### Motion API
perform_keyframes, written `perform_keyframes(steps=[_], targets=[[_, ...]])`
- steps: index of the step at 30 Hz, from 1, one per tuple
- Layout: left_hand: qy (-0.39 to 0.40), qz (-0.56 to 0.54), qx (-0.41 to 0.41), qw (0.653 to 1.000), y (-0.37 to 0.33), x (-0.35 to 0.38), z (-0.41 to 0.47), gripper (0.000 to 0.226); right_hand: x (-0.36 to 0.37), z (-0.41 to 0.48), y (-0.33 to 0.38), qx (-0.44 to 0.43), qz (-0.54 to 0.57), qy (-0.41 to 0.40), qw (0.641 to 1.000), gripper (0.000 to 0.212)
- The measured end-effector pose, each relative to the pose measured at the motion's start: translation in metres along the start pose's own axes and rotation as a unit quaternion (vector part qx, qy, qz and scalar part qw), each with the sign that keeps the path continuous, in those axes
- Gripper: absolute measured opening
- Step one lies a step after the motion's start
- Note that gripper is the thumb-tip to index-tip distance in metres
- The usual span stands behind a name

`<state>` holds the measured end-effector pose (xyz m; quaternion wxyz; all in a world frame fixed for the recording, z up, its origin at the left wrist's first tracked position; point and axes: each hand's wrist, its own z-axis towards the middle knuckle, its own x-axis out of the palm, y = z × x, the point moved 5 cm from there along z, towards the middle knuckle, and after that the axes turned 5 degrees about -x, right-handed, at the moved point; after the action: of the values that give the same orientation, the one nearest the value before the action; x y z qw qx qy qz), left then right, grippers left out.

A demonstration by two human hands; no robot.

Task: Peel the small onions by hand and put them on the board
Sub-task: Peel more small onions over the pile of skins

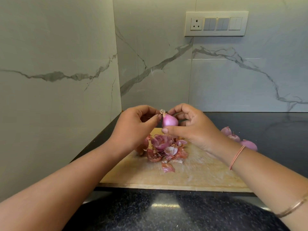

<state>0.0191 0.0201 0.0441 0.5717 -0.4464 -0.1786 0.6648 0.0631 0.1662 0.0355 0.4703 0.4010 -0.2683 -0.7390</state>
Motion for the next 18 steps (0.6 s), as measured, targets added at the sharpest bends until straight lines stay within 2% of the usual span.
perform_keyframes(steps=[8,12,18], targets=[[0.038,-0.195,-0.079,0.977,0.004,0.003,-0.002,0.02,0.009,-0.003,0.009,-0.082,-0.079,-0.008,0.993,0.042],[0.034,-0.187,-0.089,0.978,0.004,0.003,-0.003,0.036,0.012,-0.004,0.009,-0.095,-0.12,-0.013,0.988,0.041],[0.01,-0.139,-0.076,0.987,-0.001,-0.001,-0.002,0.028,0.014,-0.006,0.012,-0.094,-0.147,-0.01,0.985,0.039]])
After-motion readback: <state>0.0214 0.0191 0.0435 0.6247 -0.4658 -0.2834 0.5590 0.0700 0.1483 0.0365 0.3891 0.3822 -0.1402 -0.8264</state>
